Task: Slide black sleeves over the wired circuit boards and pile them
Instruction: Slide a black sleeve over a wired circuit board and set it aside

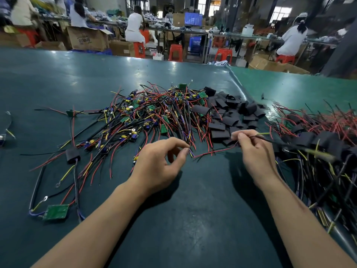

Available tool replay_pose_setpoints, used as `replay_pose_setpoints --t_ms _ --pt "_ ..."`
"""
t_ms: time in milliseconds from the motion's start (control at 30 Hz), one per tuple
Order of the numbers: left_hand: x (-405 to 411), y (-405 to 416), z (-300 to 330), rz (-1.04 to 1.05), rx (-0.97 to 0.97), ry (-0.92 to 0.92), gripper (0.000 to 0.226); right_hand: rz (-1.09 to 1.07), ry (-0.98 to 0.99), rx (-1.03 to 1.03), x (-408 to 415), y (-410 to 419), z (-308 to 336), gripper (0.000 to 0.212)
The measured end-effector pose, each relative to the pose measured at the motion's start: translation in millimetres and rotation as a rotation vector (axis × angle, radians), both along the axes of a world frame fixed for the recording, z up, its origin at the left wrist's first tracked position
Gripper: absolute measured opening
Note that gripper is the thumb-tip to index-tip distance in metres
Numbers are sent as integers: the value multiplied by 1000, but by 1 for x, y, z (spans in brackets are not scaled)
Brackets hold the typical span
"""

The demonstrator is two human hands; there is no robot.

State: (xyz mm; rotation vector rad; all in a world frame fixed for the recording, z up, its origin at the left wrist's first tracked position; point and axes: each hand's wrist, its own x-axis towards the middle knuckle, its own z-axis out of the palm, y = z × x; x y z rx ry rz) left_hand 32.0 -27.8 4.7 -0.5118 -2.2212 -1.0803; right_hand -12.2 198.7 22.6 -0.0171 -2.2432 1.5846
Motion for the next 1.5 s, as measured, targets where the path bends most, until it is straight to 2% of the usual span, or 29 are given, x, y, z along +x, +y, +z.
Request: replay_pose_setpoints --t_ms 67,233,333,433,500,600,633,767,833,1000,1100,1233,1300,1400,1500 --pt "0 -1 1 25 -1 11 10 -63 -23 118 -7 6 -3 25" --pt "2 1 2 42 1 2 11 67 -155 260 -16 0 -9 50" --pt "1 1 2 61 1 -14 12 92 -227 398 -15 1 -11 42" --pt "2 2 3 64 4 -45 14 159 -175 424 -11 3 -9 29" --pt "2 2 3 71 -4 -65 14 192 -97 319 -7 0 -6 31" --pt "2 1 2 59 -54 -96 11 241 -140 -179 -4 -6 2 37" --pt "2 1 2 56 -67 -103 12 241 -167 -250 -4 -7 3 37" --pt "1 0 2 76 -89 -91 11 257 -263 -116 -3 -17 3 39" --pt "-1 0 1 55 -137 -90 10 360 -301 -161 2 -24 4 37" --pt "-4 -2 -2 -50 -273 -189 26 567 -465 -298 13 -30 9 38" --pt "-3 -1 -3 -33 -354 -198 30 547 -540 -386 13 -30 12 27" --pt "-5 -2 -3 -27 -365 -218 36 442 -604 -152 11 -22 11 9" --pt "-5 -2 -2 -52 -336 -211 32 385 -620 -128 11 -19 11 6" --pt "-3 -1 -1 -32 -289 -193 28 371 -591 -325 12 -17 17 5" --pt "0 0 0 9 -229 -175 26 458 -501 -649 13 -6 25 29"
